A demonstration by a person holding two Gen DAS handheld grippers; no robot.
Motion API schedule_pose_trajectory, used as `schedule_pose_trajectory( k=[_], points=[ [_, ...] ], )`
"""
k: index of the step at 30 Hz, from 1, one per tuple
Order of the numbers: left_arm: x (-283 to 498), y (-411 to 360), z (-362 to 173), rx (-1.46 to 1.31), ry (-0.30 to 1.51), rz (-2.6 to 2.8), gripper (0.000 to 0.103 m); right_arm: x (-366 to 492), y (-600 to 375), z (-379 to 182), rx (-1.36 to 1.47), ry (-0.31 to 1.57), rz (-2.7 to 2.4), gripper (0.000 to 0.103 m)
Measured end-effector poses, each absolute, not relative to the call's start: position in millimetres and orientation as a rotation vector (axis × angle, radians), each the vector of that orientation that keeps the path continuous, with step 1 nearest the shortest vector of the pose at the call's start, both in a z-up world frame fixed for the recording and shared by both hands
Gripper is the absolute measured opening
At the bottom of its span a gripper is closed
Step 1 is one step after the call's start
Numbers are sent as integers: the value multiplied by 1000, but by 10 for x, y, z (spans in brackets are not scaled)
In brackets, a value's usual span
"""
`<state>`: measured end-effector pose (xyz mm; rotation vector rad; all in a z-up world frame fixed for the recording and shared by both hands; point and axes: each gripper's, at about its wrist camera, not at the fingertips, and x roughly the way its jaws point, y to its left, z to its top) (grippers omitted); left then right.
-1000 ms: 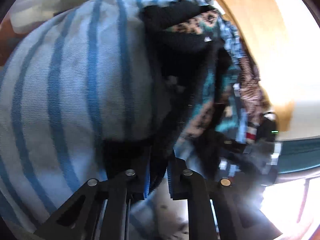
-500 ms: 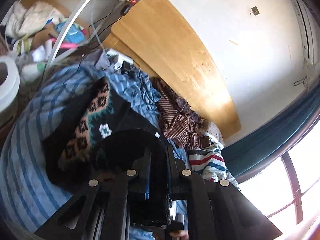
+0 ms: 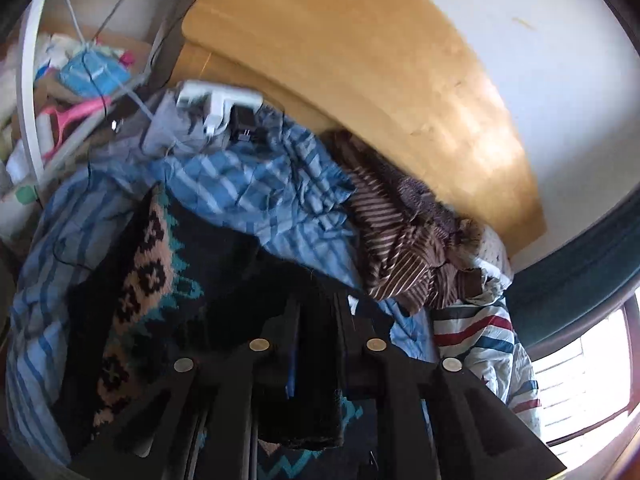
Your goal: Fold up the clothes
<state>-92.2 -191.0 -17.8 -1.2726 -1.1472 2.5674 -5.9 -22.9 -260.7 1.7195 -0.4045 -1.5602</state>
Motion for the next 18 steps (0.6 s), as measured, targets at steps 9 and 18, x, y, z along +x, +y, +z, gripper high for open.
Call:
schedule_pose_trajectory(
  k=[9,18],
  points=[
    [-288,-2161,-423,-1284,-1264,2571,68,-71,-231,-2592,1722,-352,-1562,103],
    [786,-2247,-1068,-1811,-911,2683,68,-44,-414,-2478,1756,-273,-1660,95]
  ],
)
